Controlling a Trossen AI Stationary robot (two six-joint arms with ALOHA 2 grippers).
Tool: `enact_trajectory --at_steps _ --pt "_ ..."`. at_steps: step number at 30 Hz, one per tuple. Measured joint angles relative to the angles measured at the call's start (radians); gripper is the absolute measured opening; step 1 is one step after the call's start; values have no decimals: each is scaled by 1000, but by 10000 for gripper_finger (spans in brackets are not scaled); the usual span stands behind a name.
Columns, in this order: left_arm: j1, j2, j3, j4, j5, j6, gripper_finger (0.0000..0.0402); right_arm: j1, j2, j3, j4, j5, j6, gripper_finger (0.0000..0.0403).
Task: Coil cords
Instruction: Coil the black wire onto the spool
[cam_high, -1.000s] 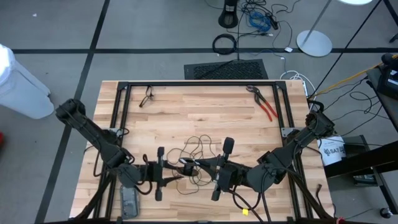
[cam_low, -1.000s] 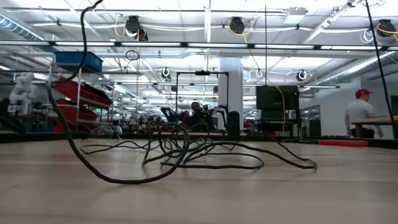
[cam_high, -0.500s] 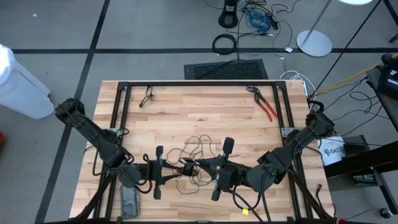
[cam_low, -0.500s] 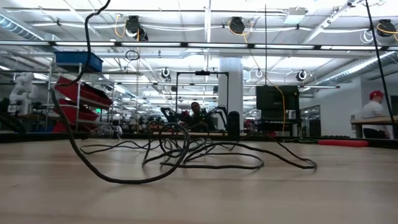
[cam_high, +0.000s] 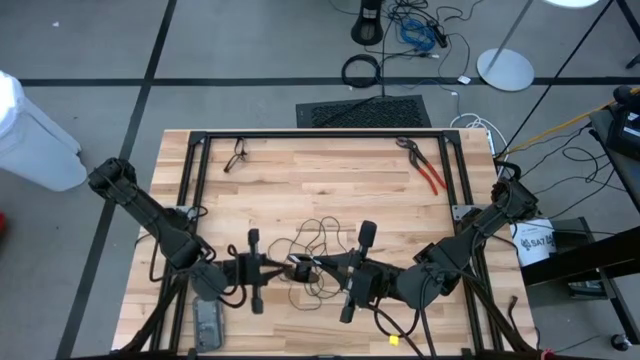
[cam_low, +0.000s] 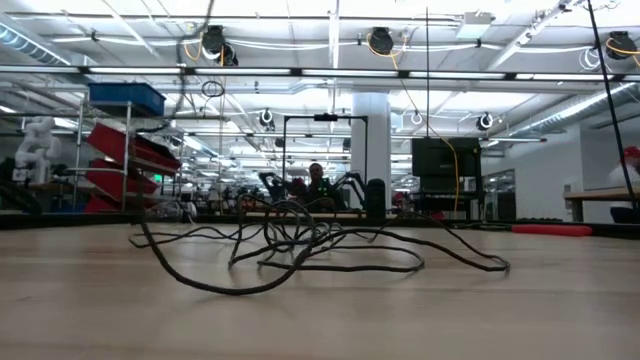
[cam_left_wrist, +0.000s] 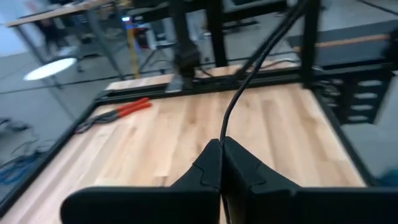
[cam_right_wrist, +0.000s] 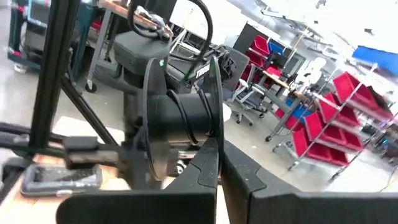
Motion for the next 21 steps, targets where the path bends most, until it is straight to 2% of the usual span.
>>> enact_trajectory --at_steps 9,21 --pt "80 17 0 12 -23 -51 4 -61 8 0 8 -2 143 0" --pt "147 33 0 51 -23 -36 2 -119 47 -1 19 20 157 0"
